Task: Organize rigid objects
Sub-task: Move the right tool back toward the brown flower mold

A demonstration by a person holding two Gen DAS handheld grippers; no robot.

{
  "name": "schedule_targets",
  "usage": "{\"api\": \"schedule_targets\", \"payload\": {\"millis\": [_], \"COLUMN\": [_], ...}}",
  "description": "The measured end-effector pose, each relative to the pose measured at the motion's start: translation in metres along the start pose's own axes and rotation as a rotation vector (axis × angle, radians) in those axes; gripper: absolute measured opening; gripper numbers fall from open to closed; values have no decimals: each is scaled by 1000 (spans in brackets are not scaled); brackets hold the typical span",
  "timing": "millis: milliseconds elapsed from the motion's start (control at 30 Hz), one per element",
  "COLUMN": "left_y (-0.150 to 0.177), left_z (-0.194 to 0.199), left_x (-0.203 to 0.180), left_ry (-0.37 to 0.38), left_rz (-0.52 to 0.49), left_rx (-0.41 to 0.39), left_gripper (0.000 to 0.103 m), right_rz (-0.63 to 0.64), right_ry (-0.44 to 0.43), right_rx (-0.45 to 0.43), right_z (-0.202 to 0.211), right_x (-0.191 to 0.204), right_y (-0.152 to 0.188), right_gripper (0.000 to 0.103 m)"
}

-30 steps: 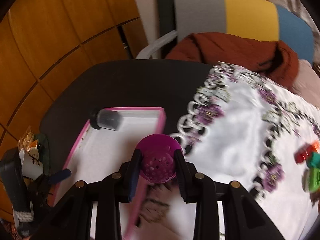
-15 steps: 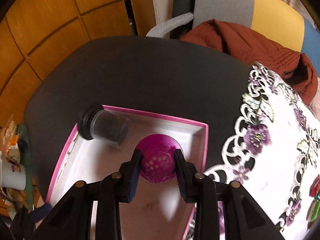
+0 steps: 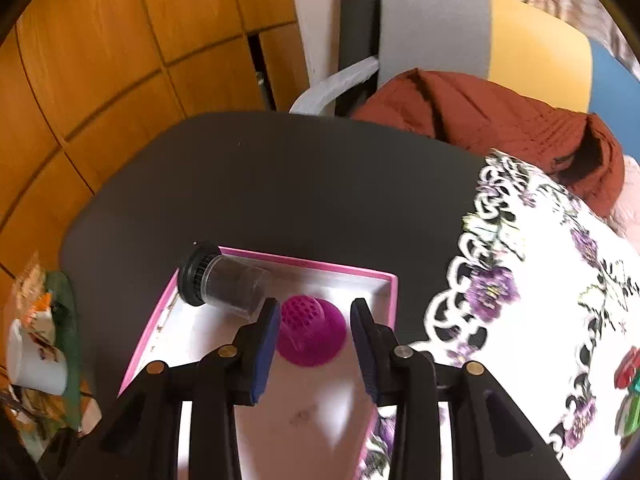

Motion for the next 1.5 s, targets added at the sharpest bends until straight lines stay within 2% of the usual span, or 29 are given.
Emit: {"api": "schedule_targets", "payload": {"millis": [133,433,767,1033,1267,1500], "left_y": [2,6,18,27,37,48], "left_z": [2,5,2,-8,-19,-31], "left_x": [-10,-41,-91,-142,-185,-211], "left_ry": [26,103,154,216,233,245], "left_rz": [-17,-56,-172,-282,-395,-457], "left_rx": [-7,-5,36,80,106,141], "left_gripper": [103,103,103,103,103,103], "right_rz": [-20,25,-116,-355,-538,-788], "right_ry": [-5,144,267,289,363,318], "right_rx": [9,36,92,127,186,199], "right_z": [18,43,61,73,75,74], "right_x": [-19,-70,-159,-239,-306,-363], "right_y": [12,61,115,149,170,201], "right_gripper": [37,38,38,38,38,41]}}
Point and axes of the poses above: each gripper's, at about its wrist camera, not at the fingertips, and z roughly against the way its jaws point, x to its left, y to its underside, the point moved 4 cm from there along -z, roughly the way its jaws point, and after that the axes turned 13 degrees about y, right-handed, at the moved point
